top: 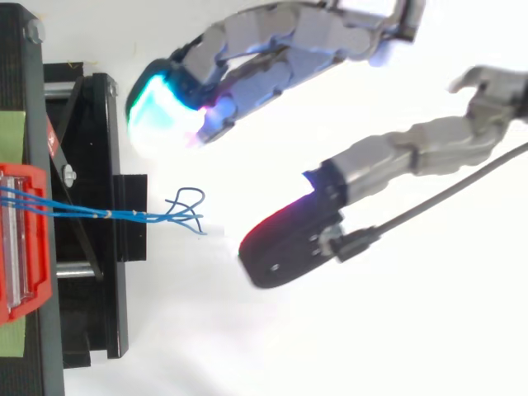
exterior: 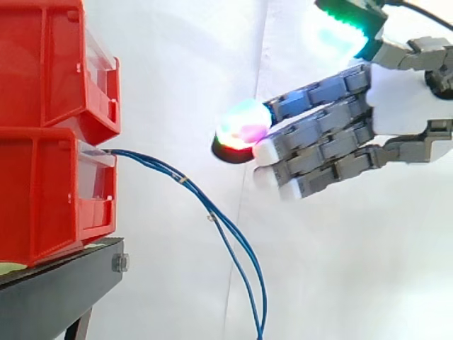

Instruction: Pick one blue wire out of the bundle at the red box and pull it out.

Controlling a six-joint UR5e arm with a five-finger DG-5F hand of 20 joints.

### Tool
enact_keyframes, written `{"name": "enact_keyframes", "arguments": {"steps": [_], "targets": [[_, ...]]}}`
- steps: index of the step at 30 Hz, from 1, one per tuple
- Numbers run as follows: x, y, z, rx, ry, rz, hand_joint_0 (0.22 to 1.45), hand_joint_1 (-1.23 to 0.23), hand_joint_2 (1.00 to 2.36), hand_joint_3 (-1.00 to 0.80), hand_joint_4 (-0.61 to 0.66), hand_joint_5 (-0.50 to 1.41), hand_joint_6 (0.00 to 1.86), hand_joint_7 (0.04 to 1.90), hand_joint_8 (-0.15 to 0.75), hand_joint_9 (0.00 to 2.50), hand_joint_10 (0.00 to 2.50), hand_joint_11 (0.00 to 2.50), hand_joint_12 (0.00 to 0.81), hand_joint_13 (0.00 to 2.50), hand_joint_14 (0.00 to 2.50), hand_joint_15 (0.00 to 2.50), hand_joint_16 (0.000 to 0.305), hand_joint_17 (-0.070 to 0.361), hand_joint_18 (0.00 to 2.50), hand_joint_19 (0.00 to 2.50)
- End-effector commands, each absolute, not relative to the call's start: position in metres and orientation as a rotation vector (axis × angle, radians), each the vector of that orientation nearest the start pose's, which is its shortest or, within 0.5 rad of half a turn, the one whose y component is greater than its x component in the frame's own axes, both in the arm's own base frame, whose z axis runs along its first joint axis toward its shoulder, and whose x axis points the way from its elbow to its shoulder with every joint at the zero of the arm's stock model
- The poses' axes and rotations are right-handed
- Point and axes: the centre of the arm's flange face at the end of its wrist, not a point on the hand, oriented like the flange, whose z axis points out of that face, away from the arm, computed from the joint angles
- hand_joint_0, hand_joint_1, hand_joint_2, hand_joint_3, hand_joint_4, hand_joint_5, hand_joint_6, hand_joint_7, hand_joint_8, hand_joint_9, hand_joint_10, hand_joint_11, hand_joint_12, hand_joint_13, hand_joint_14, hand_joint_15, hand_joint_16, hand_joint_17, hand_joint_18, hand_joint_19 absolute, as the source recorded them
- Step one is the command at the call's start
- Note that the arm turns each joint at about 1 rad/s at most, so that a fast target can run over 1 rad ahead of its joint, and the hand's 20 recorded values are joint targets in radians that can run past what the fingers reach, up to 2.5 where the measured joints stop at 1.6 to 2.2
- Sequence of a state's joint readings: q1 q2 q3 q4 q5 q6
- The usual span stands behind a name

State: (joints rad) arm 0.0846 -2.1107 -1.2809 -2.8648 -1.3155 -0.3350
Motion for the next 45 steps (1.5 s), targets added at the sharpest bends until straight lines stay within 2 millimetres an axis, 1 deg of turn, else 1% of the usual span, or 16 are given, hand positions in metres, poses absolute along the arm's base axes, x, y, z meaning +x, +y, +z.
{"name": "enact_keyframes", "arguments": {"steps": [1, 3, 4, 8, 9, 13, 21, 22, 23, 25, 27, 28, 37, 39, 41, 45], "targets": [[0.723, -0.091, 0.325, 1.033, 1.201, 0.850, 0.47, -0.63, 1.00, -0.50, 0.32, -0.16, 0.50, 0.80, 0.297, 0.60, 0.00, 0.22, 0.437, 0.55, 0.01, 0.28, 0.062, 0.139, 0.41, 0.34], [0.725, -0.091, 0.327, 1.030, 1.194, 0.853, 0.48, -0.64, 1.00, -0.50, 0.32, -0.15, 0.50, 0.82, 0.297, 0.60, 0.00, 0.21, 0.434, 0.55, 0.01, 0.29, 0.062, 0.139, 0.41, 0.34], [0.725, -0.089, 0.324, 1.029, 1.194, 0.852, 0.48, -0.65, 1.00, -0.50, 0.33, -0.15, 0.50, 0.82, 0.295, 0.60, 0.00, 0.21, 0.434, 0.55, 0.01, 0.29, 0.061, 0.138, 0.41, 0.35], [0.733, -0.084, 0.307, 1.027, 1.200, 0.836, 0.49, -0.65, 1.00, -0.50, 0.33, -0.15, 0.50, 0.83, 0.295, 0.59, 0.00, 0.21, 0.431, 0.56, 0.01, 0.30, 0.061, 0.137, 0.41, 0.36], [0.736, -0.083, 0.297, 1.028, 1.195, 0.837, 0.49, -0.65, 1.00, -0.50, 0.33, -0.15, 0.50, 0.83, 0.294, 0.59, 0.00, 0.21, 0.431, 0.56, 0.01, 0.30, 0.061, 0.137, 0.41, 0.35], [0.740, -0.081, 0.300, 1.007, 1.174, 0.848, 0.49, -0.65, 1.00, -0.50, 0.33, -0.15, 0.50, 0.83, 0.293, 0.59, 0.00, 0.21, 0.430, 0.56, 0.01, 0.30, 0.061, 0.137, 0.42, 0.36], [0.738, -0.080, 0.295, 1.002, 1.206, 0.815, 0.49, -0.65, 1.00, -0.50, 0.34, -0.15, 0.50, 0.84, 0.295, 0.59, 0.00, 0.20, 0.428, 0.57, 0.01, 0.31, 0.061, 0.136, 0.42, 0.36], [0.739, -0.079, 0.290, 1.002, 1.216, 0.808, 0.49, -0.65, 1.00, -0.50, 0.34, -0.15, 0.50, 0.84, 0.294, 0.59, 0.00, 0.22, 0.429, 0.58, 0.01, 0.30, 0.061, 0.136, 0.43, 0.36], [0.739, -0.079, 0.290, 1.002, 1.216, 0.808, 0.49, -0.65, 1.00, -0.50, 0.34, -0.15, 0.50, 0.84, 0.294, 0.59, 0.00, 0.21, 0.429, 0.58, 0.01, 0.31, 0.061, 0.136, 0.43, 0.36], [0.743, -0.076, 0.278, 1.002, 1.214, 0.813, 0.49, -0.65, 1.00, -0.50, 0.34, -0.15, 0.50, 0.84, 0.294, 0.59, 0.00, 0.20, 0.427, 0.58, 0.01, 0.31, 0.061, 0.136, 0.43, 0.35], [0.747, -0.073, 0.275, 0.994, 1.194, 0.820, 0.49, -0.65, 1.00, -0.50, 0.35, -0.14, 0.50, 0.86, 0.294, 0.59, 0.00, 0.22, 0.428, 0.58, 0.01, 0.31, 0.061, 0.136, 0.43, 0.36], [0.751, -0.070, 0.269, 0.991, 1.188, 0.825, 0.49, -0.65, 1.00, -0.50, 0.35, -0.14, 0.50, 0.87, 0.294, 0.59, 0.01, 0.22, 0.427, 0.59, 0.01, 0.32, 0.061, 0.136, 0.43, 0.36], [0.750, -0.065, 0.268, 0.991, 1.202, 0.823, 0.52, -0.69, 1.00, -0.49, 0.36, -0.12, 0.50, 1.01, 0.293, 0.59, 0.01, 0.22, 0.416, 0.59, 0.01, 0.31, 0.058, 0.131, 0.43, 0.36], [0.751, -0.064, 0.259, 0.991, 1.214, 0.818, 0.54, -0.70, 1.00, -0.47, 0.33, -0.11, 0.50, 1.08, 0.292, 0.59, 0.01, 0.22, 0.413, 0.59, 0.01, 0.31, 0.057, 0.129, 0.44, 0.36], [0.754, -0.059, 0.257, 0.982, 1.211, 0.825, 0.55, -0.71, 1.00, -0.44, 0.30, -0.11, 0.50, 1.17, 0.295, 0.59, 0.01, 0.23, 0.412, 0.60, 0.01, 0.31, 0.057, 0.128, 0.45, 0.36], [0.755, -0.053, 0.255, 0.976, 1.211, 0.833, 0.56, -0.72, 1.01, -0.42, 0.27, -0.10, 0.50, 1.22, 0.296, 0.59, 0.01, 0.24, 0.410, 0.61, 0.01, 0.32, 0.056, 0.127, 0.45, 0.36]]}}
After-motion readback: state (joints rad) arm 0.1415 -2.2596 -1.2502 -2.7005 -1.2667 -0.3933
